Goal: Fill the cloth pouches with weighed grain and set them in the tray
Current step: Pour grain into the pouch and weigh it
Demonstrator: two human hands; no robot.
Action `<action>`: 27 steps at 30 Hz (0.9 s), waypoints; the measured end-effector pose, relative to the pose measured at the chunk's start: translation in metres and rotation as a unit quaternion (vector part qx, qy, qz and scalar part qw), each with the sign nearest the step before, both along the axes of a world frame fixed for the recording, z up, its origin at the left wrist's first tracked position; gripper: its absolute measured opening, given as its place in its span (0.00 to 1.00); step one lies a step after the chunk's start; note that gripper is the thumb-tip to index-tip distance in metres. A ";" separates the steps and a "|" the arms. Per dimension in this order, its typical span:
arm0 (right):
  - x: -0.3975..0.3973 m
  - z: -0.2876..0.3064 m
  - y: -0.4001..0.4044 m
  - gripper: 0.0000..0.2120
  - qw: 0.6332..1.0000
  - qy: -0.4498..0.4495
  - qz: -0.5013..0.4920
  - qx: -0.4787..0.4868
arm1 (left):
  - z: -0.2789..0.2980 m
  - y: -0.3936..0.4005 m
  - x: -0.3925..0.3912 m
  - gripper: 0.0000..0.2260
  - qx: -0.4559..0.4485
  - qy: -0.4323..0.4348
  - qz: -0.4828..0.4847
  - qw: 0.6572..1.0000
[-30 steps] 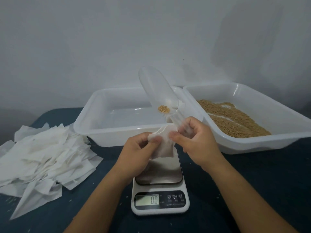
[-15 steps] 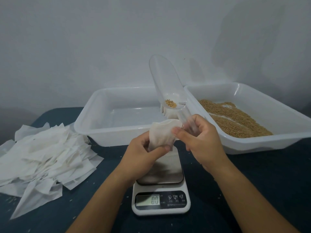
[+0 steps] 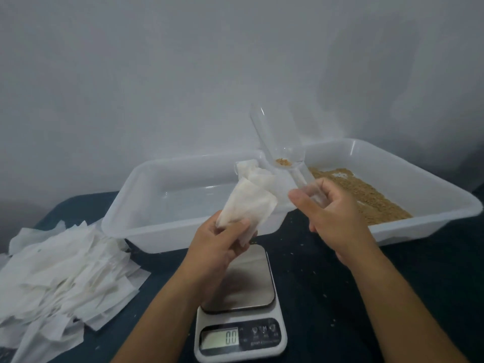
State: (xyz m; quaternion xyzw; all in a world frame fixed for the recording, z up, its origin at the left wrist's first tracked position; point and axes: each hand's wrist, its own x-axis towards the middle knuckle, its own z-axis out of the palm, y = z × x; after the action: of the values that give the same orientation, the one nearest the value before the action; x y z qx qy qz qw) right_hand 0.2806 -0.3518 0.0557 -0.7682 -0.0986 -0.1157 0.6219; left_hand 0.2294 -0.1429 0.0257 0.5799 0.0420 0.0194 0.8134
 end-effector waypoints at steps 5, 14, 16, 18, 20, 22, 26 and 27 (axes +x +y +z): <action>0.027 0.010 -0.056 0.13 0.982 0.018 -0.121 -0.142 | 0.014 -0.015 0.015 0.10 0.055 -0.004 -0.022 0.998; 0.072 0.009 -0.096 0.14 0.856 0.196 -0.147 -0.455 | 0.031 -0.039 0.049 0.13 0.049 0.007 -0.028 0.998; 0.076 0.009 -0.091 0.13 0.842 0.201 -0.134 -0.482 | 0.035 -0.046 0.054 0.12 0.037 0.012 -0.042 0.998; 0.080 0.009 -0.089 0.12 0.833 0.200 -0.121 -0.502 | 0.040 -0.052 0.059 0.12 0.036 0.012 -0.058 0.998; 0.082 0.008 -0.089 0.12 0.830 0.213 -0.097 -0.507 | 0.044 -0.059 0.065 0.14 0.046 0.009 -0.065 0.997; 0.084 0.008 -0.089 0.14 0.831 0.222 -0.080 -0.505 | 0.048 -0.066 0.072 0.16 0.051 0.009 -0.063 0.997; 0.081 0.011 -0.090 0.15 0.913 0.066 -0.134 -0.379 | 0.052 -0.078 0.085 0.17 0.098 -0.010 -0.055 0.994; 0.080 0.013 -0.089 0.14 0.945 0.013 -0.132 -0.299 | 0.052 -0.081 0.088 0.17 0.115 -0.016 -0.051 0.992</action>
State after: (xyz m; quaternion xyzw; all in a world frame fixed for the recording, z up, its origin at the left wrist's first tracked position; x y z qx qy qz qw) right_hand 0.3602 -0.4411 0.0692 -0.9265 -0.0184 -0.1517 0.3440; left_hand 0.3177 -0.2235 0.0782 0.6702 -0.0037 -0.0081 0.7421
